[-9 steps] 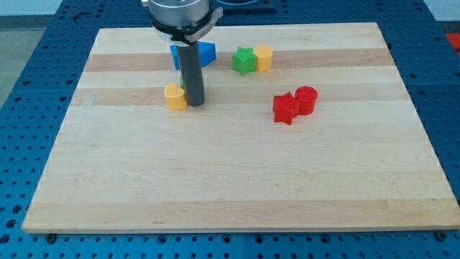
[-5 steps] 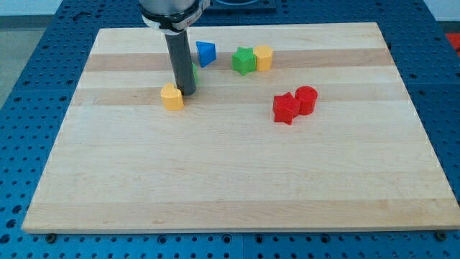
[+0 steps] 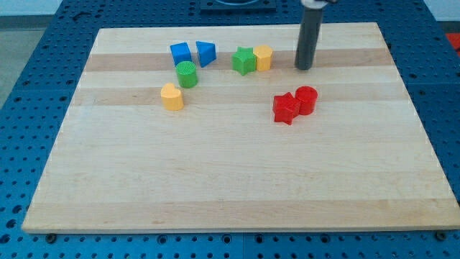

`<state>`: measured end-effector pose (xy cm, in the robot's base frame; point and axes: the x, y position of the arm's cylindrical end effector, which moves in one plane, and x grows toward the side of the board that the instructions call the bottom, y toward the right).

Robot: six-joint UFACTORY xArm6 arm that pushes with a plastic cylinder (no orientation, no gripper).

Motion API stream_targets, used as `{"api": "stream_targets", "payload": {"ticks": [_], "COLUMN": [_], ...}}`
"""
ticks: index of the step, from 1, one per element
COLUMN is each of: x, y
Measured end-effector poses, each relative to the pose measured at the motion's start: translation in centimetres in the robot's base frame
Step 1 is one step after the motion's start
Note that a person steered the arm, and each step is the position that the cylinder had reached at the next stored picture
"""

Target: Move yellow hexagon to the center

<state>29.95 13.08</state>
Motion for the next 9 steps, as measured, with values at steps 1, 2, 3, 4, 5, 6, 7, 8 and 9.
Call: {"api": "stream_targets", "payload": {"ticks": [1, 2, 3, 4, 5, 6, 7, 8, 9], "x": [-4.0, -5.1, -2.7, 0.2, 2.8, 5.2, 7.2, 7.2, 7.2], "y": [-0.1, -2.3, -6.1, -9.7, -12.0, -14.1, -16.4, -16.6, -16.5]}}
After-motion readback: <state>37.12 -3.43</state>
